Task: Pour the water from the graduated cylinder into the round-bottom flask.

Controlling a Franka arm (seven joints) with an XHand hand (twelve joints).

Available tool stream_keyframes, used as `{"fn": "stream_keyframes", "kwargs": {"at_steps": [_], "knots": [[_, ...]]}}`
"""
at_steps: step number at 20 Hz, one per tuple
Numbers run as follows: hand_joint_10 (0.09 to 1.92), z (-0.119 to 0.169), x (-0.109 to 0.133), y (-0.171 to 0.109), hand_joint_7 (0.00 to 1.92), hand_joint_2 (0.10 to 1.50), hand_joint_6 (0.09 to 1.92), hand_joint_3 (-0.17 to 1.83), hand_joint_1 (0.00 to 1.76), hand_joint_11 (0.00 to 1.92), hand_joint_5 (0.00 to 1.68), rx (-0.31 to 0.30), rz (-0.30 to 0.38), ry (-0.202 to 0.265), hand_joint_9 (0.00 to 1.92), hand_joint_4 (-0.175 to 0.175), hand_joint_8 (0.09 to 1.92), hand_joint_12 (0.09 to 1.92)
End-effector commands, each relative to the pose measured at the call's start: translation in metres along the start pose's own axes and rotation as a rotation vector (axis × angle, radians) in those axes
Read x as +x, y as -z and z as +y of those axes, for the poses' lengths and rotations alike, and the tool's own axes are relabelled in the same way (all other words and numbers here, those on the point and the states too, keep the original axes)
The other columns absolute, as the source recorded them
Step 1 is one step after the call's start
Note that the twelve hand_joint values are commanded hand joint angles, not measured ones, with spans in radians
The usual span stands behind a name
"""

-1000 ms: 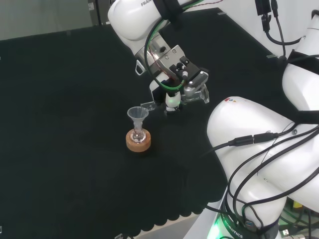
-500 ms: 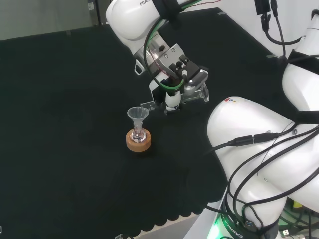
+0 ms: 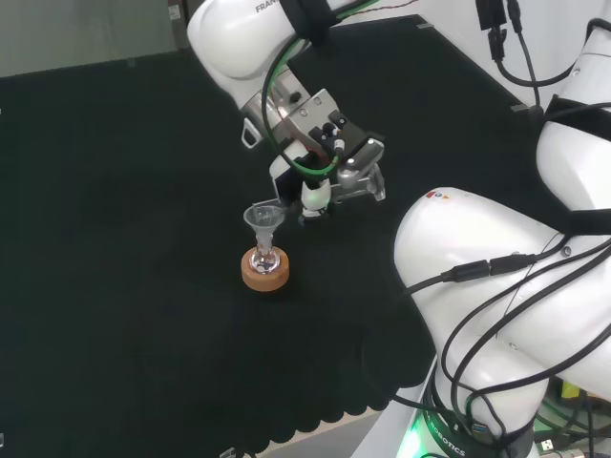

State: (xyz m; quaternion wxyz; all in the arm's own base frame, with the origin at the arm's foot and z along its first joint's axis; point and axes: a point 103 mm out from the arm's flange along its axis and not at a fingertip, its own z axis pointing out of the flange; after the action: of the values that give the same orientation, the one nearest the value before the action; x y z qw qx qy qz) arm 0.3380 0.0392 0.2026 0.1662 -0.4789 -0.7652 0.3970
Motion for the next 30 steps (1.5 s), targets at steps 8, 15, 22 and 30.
{"fn": "stream_keyframes", "kwargs": {"at_steps": [8,15,22,30], "knots": [[0.18,-0.003,-0.026,-0.008,1.04,1.23,1.32,0.00,1.10,1.17,0.77,-0.167,0.125,0.028,1.32,-0.175,0.59,0.81],[0.18,-0.010,-0.046,-0.014,1.04,1.23,1.32,0.00,1.10,1.17,0.77,-0.339,0.217,0.053,1.32,-0.175,0.59,0.81],[0.17,-0.008,-0.061,-0.017,1.04,1.23,1.32,0.00,1.10,1.17,0.77,-0.485,0.310,0.113,1.32,-0.175,0.59,0.81],[0.17,0.006,-0.084,-0.016,1.04,1.23,1.32,0.00,1.10,1.17,0.78,-0.685,0.493,0.203,1.32,-0.175,0.59,0.81]]}}
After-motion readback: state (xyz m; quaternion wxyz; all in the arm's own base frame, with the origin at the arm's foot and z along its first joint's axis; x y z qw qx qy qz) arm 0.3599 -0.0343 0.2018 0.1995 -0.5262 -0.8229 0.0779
